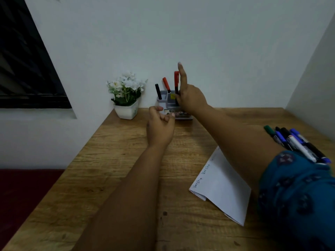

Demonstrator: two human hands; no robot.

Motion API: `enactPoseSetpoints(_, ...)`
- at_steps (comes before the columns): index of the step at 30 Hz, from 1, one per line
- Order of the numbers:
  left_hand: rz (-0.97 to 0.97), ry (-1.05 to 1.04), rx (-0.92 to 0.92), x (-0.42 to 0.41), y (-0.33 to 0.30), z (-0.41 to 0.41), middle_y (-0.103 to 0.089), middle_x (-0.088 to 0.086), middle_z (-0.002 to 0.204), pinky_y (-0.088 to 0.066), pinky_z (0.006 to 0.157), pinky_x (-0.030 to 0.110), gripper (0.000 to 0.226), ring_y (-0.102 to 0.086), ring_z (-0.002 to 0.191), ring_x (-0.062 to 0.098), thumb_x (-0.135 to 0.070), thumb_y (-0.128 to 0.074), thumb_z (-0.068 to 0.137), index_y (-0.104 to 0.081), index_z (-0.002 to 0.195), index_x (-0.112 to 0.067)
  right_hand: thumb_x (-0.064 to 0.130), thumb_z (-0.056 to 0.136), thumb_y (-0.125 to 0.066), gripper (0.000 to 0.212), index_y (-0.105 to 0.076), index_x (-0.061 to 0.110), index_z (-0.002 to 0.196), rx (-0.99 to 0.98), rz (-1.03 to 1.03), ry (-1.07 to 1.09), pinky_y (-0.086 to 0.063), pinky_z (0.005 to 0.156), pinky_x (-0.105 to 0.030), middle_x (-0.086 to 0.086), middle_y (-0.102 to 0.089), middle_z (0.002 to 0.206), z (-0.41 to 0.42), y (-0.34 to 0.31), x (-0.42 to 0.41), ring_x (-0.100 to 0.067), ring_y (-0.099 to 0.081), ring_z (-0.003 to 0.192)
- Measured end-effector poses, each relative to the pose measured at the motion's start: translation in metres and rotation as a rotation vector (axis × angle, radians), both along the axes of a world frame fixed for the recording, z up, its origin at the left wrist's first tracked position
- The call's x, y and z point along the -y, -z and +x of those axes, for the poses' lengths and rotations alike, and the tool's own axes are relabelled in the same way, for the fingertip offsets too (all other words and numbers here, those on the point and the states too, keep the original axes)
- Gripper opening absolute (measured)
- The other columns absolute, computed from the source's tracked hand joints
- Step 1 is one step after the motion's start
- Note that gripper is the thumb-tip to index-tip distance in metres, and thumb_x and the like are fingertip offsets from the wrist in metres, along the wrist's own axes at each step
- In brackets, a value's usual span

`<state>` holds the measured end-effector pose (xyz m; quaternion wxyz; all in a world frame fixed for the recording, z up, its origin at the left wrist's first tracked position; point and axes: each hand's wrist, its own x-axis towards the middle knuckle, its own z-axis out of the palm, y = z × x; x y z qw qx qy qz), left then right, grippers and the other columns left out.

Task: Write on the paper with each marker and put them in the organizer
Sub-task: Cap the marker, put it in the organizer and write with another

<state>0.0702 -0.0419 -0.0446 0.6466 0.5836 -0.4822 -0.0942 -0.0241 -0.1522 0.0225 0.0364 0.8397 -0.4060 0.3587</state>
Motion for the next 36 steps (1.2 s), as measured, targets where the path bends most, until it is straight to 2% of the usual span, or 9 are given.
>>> enactPoseSetpoints(5,0.038,0.008,0.012,0.001,0.003,-0.001,-0.054,-0.009,0.065,-0.039,0.057,0.021,0.03,-0.054,0.062,0.003,-0.024,-0.068,0.086,-0.044,0.105,-0.022,0.016,0.09,-0.059,0.099,0.017,0.022,0.153,-0.339,-0.018,0.096,-0.035,0.046,-0.03,-0.003,-0.048,0.059,0.014,-0.005,0.01,-0.017,-0.043,0.044)
enactPoseSetpoints(9,0.07,0.028,0.036,0.001,0.002,-0.002,-0.053,-0.009,0.065,-0.037,0.055,0.019,0.03,-0.053,0.059,0.0,-0.024,-0.068,0.086,-0.046,0.106,-0.023,0.025,0.09,-0.065,0.092,0.0,0.031,0.155,-0.455,0.075,0.122,-0.041,0.062,-0.035,-0.017,-0.063,0.098,0.019,-0.003,0.012,-0.025,-0.054,0.072)
enactPoseSetpoints(12,0.094,0.038,0.05,0.0,0.001,-0.002,-0.052,-0.01,0.065,-0.034,0.053,0.016,0.03,-0.052,0.059,-0.005,-0.025,-0.067,0.086,-0.045,0.106,-0.024,0.028,0.092,-0.062,0.089,0.001,0.037,0.154,-0.431,0.023,0.099,-0.04,0.067,-0.037,-0.021,-0.061,0.101,0.015,0.0,0.009,-0.032,-0.056,0.083)
enactPoseSetpoints(16,0.136,0.051,0.065,-0.002,-0.002,-0.004,-0.052,-0.008,0.068,-0.034,0.054,0.017,0.029,-0.051,0.06,-0.001,-0.028,-0.067,0.086,-0.045,0.104,-0.024,0.015,0.098,-0.049,0.081,0.002,0.046,0.152,-0.401,-0.027,0.061,-0.036,0.062,-0.034,-0.016,-0.056,0.082,-0.005,-0.007,-0.003,-0.019,-0.035,0.057)
enactPoseSetpoints(18,0.157,0.064,0.081,-0.005,-0.004,-0.006,-0.052,-0.008,0.068,-0.033,0.053,0.018,0.029,-0.05,0.059,-0.001,-0.029,-0.068,0.086,-0.045,0.103,-0.024,0.008,0.098,-0.046,0.08,-0.002,0.048,0.152,-0.328,-0.016,0.024,-0.04,0.062,-0.036,-0.012,-0.053,0.081,-0.019,-0.016,-0.015,-0.016,-0.034,0.057)
enactPoseSetpoints(21,0.183,0.111,0.128,-0.008,-0.007,-0.012,-0.053,-0.008,0.068,-0.034,0.054,0.021,0.031,-0.052,0.062,0.002,-0.03,-0.068,0.085,-0.046,0.105,-0.023,0.003,0.096,-0.047,0.074,-0.019,0.045,0.15,-0.155,0.033,-0.066,-0.048,0.073,-0.041,-0.005,-0.058,0.089,-0.053,-0.025,-0.034,-0.022,-0.05,0.076)
enactPoseSetpoints(24,0.199,0.17,0.185,-0.011,-0.007,-0.022,-0.055,-0.008,0.07,-0.036,0.056,0.023,0.03,-0.054,0.064,0.005,-0.029,-0.068,0.085,-0.047,0.105,-0.023,0.002,0.094,-0.051,0.045,-0.056,0.023,0.133,-0.053,0.037,-0.055,-0.046,0.081,-0.033,-0.004,-0.072,0.098,-0.107,-0.022,-0.047,-0.027,-0.059,0.092)
enactPoseSetpoints(28,0.287,0.26,0.31,-0.016,-0.007,-0.037,-0.059,-0.007,0.077,-0.04,0.06,0.025,0.032,-0.055,0.07,0.005,-0.032,-0.069,0.085,-0.046,0.108,-0.027,0.007,0.09,-0.06,0.021,-0.073,0.01,0.106,-0.039,0.193,0.176,-0.038,0.077,-0.021,-0.008,-0.072,0.101,-0.185,0.003,-0.069,-0.025,-0.064,0.093)
enactPoseSetpoints(36,0.239,0.462,0.485,-0.038,-0.014,-0.069,-0.064,-0.007,0.084,-0.048,0.065,0.032,0.031,-0.054,0.067,0.008,-0.031,-0.071,0.083,-0.052,0.107,-0.026,0.004,0.086,-0.064,0.015,-0.074,0.009,0.097,0.148,0.457,0.619,-0.053,0.084,-0.031,-0.014,-0.07,0.109,-0.272,0.023,-0.072,-0.026,-0.065,0.093)
